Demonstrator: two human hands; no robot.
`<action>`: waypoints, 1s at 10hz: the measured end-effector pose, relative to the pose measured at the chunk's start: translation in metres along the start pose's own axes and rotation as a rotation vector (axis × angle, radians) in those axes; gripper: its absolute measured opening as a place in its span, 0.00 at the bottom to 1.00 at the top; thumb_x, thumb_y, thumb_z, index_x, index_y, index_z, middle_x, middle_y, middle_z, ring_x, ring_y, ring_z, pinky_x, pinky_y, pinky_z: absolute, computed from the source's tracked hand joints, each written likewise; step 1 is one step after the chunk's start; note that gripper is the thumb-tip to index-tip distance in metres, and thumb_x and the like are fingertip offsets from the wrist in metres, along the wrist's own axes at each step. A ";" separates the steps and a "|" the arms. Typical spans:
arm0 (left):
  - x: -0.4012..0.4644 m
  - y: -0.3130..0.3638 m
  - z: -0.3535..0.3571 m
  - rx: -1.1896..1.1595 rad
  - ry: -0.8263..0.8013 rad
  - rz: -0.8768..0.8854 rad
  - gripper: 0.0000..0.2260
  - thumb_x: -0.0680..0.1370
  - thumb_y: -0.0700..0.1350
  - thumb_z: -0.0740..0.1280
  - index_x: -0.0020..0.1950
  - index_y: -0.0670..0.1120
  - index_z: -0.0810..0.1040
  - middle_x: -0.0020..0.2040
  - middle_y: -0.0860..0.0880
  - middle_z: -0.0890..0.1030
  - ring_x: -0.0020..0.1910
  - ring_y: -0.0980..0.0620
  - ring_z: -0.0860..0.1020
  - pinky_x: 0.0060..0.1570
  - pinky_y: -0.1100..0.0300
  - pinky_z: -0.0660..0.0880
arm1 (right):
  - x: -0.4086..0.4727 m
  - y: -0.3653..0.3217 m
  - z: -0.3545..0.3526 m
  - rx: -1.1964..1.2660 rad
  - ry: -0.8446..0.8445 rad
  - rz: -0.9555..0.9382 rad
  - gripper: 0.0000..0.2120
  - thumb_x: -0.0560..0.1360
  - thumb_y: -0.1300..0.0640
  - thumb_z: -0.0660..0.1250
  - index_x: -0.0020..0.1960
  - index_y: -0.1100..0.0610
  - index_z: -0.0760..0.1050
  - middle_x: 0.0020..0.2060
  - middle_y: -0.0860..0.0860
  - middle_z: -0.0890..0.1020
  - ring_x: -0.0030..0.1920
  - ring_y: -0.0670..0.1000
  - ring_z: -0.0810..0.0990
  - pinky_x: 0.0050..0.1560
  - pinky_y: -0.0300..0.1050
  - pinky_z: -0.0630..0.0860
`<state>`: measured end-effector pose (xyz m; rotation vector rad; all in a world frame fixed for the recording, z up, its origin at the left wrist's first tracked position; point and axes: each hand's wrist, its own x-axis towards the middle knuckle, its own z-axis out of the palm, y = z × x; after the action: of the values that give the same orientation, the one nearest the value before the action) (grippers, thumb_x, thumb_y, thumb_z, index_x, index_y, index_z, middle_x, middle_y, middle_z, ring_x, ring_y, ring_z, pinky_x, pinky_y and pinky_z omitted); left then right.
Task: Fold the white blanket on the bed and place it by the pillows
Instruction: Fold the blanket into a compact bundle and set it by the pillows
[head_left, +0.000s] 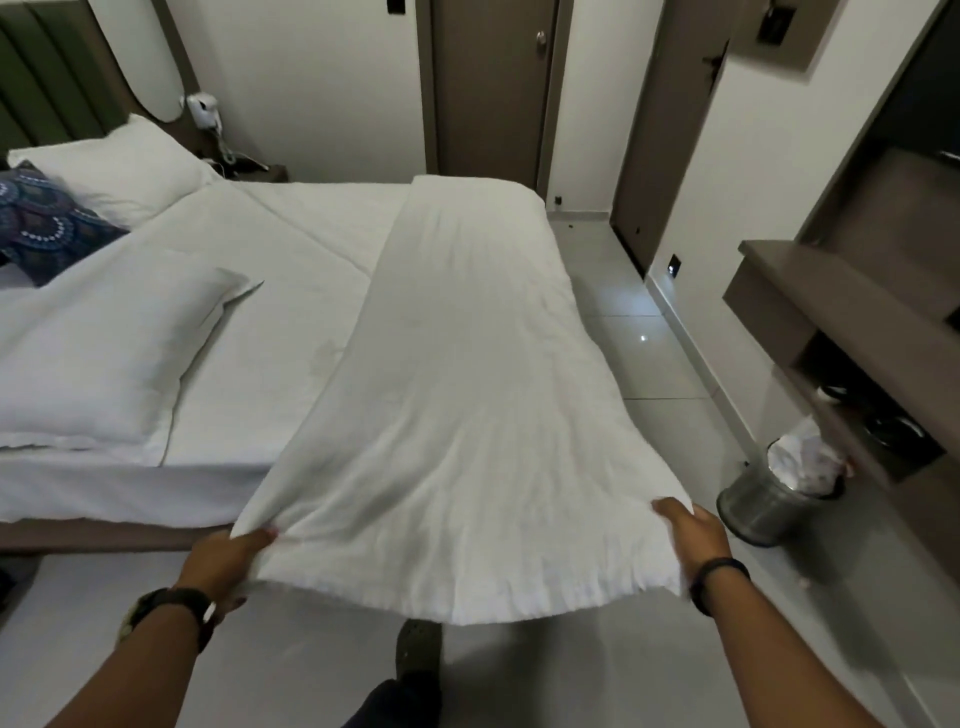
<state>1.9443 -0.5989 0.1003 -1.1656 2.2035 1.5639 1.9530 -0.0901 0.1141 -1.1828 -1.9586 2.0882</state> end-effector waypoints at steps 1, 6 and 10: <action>0.037 0.065 0.004 -0.098 0.076 0.113 0.17 0.77 0.42 0.69 0.63 0.37 0.74 0.54 0.41 0.76 0.48 0.41 0.75 0.40 0.55 0.73 | 0.039 -0.045 0.027 0.108 0.009 0.018 0.11 0.71 0.59 0.71 0.51 0.63 0.78 0.42 0.56 0.82 0.40 0.57 0.80 0.41 0.46 0.77; 0.332 0.399 0.097 0.297 0.157 0.338 0.22 0.80 0.50 0.63 0.50 0.28 0.80 0.48 0.28 0.80 0.49 0.31 0.78 0.41 0.53 0.69 | 0.378 -0.272 0.241 -0.092 0.089 -0.016 0.27 0.72 0.46 0.68 0.56 0.71 0.75 0.52 0.65 0.80 0.51 0.60 0.80 0.52 0.51 0.78; 0.471 0.404 0.293 1.108 -0.288 0.801 0.24 0.78 0.55 0.65 0.73 0.50 0.70 0.69 0.47 0.74 0.68 0.44 0.71 0.65 0.51 0.69 | 0.473 -0.191 0.367 -1.258 -0.209 -0.421 0.32 0.74 0.62 0.63 0.76 0.52 0.59 0.75 0.55 0.62 0.74 0.57 0.61 0.72 0.54 0.61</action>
<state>1.2698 -0.5199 -0.0021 0.2650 2.7464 0.3213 1.3332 -0.1161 0.0163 -0.4248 -3.3209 0.6605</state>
